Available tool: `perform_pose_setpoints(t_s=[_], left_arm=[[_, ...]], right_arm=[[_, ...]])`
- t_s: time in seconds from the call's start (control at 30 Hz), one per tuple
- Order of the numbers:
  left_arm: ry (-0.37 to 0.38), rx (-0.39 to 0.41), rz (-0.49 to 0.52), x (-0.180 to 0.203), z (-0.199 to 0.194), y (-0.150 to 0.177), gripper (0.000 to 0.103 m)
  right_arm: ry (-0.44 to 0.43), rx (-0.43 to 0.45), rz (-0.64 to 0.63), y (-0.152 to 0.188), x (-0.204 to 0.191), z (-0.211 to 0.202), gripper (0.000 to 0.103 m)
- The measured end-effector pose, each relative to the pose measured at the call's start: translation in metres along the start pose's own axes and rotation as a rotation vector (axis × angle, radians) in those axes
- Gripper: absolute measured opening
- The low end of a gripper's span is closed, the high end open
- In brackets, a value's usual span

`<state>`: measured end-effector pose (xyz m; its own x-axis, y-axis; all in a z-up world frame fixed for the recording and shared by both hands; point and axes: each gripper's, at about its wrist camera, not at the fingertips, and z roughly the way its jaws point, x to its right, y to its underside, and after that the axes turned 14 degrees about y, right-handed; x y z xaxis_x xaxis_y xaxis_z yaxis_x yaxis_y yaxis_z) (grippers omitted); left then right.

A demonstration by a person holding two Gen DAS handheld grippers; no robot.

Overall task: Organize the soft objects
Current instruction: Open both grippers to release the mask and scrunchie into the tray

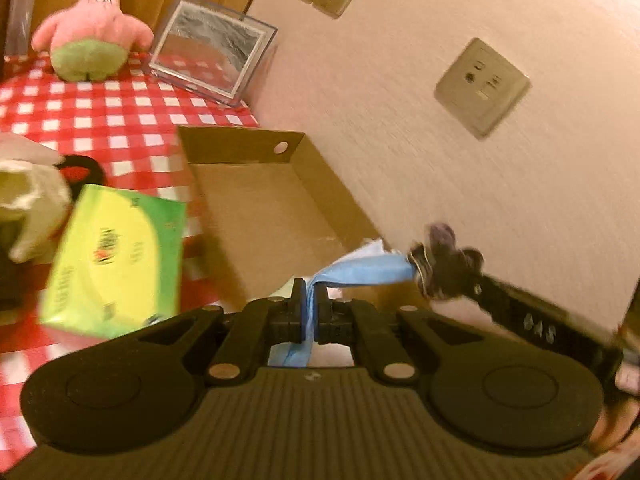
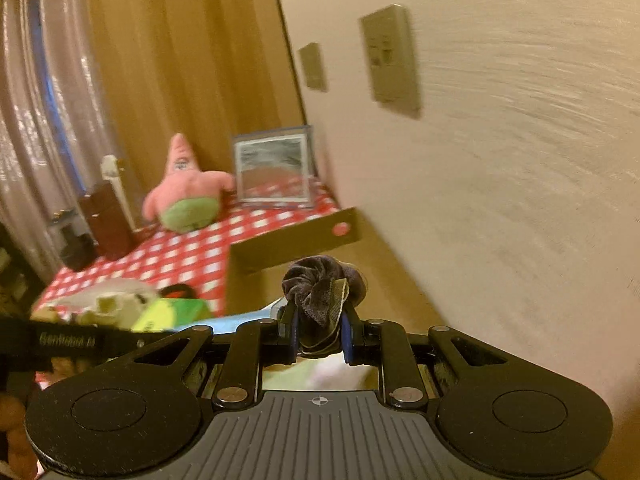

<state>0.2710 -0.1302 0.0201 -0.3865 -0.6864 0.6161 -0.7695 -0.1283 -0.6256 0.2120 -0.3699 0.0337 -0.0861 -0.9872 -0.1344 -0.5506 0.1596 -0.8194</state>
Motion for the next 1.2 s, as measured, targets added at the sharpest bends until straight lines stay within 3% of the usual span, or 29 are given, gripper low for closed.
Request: perform_pose_setpoints(t_s=[0.3,0.43,0.6,0.67,0.8,1.07,1.13,1.17,1.2], left_arm=[[0.020,0.007,-0.060,-0.014,0.059,-0.017,0.002],[-0.005,0.012,-0.047,-0.022,0.072,-0.024,0.011],[-0.043,0.017,-0.010,-0.028,0.056,-0.026,0.019],[-0.054,0.035,-0.002,-0.030,0.045,-0.026,0.027],[-0.070,0.064,0.020,-0.033,0.027,-0.028,0.028],[-0.064,0.083,0.022,-0.033,0.009,-0.027,0.030],[-0.062,0.086,0.024,-0.032,0.003,-0.023,0.033],[-0.064,0.086,0.023,-0.031,0.000,-0.020,0.035],[-0.070,0.085,0.024,-0.031,-0.003,-0.018,0.037]], right_arm=[[0.062,-0.007,-0.043,0.003,0.017,0.028,0.021],[0.070,-0.016,-0.058,0.005,0.014,0.038,0.021],[0.070,-0.044,-0.095,0.012,0.008,0.050,0.021],[0.092,-0.064,-0.109,0.015,0.005,0.057,0.021],[0.132,-0.100,-0.126,0.023,0.004,0.068,0.021],[0.079,-0.109,-0.100,0.026,0.000,0.072,0.021],[0.050,-0.122,-0.081,0.024,0.000,0.075,0.036],[0.043,-0.124,-0.065,0.023,0.002,0.076,0.056],[0.039,-0.118,-0.052,0.022,0.002,0.075,0.068]])
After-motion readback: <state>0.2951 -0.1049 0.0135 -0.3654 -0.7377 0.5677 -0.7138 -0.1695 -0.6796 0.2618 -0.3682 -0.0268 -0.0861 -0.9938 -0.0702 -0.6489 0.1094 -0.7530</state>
